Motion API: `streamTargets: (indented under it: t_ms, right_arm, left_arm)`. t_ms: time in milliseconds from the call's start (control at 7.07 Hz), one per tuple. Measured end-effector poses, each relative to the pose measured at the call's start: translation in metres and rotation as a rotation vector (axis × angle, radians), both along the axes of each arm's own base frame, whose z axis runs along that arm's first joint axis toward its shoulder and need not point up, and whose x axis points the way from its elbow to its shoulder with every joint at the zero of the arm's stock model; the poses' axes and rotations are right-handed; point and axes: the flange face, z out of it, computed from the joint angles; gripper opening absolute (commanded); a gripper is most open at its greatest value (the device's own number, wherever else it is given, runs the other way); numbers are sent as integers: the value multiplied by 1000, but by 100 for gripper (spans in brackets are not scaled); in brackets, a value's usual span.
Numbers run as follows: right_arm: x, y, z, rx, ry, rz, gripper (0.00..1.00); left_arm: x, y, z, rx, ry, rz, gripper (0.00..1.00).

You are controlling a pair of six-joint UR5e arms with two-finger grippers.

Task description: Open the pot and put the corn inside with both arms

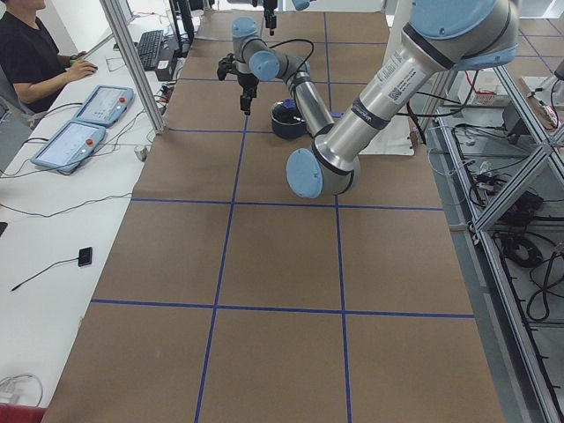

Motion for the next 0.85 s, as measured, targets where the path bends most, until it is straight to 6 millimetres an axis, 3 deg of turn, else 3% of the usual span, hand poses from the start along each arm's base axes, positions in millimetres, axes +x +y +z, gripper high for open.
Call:
streamTargets:
  t_ms: [141, 424, 707, 848]
  right_arm:
    - [-22, 9, -4, -45, -3, 5, 98]
    - [-70, 30, -17, -99, 0, -10, 98]
    - [-110, 50, -14, -82, 50, -58, 99]
    - [-120, 56, -12, -75, 63, -73, 98]
  left_arm:
    - [19, 21, -22, 4, -18, 13, 100]
    - [60, 61, -37, 33, -50, 31, 100]
    - [85, 78, -43, 44, -60, 62, 100]
    - [96, 79, -43, 43, -65, 75, 99]
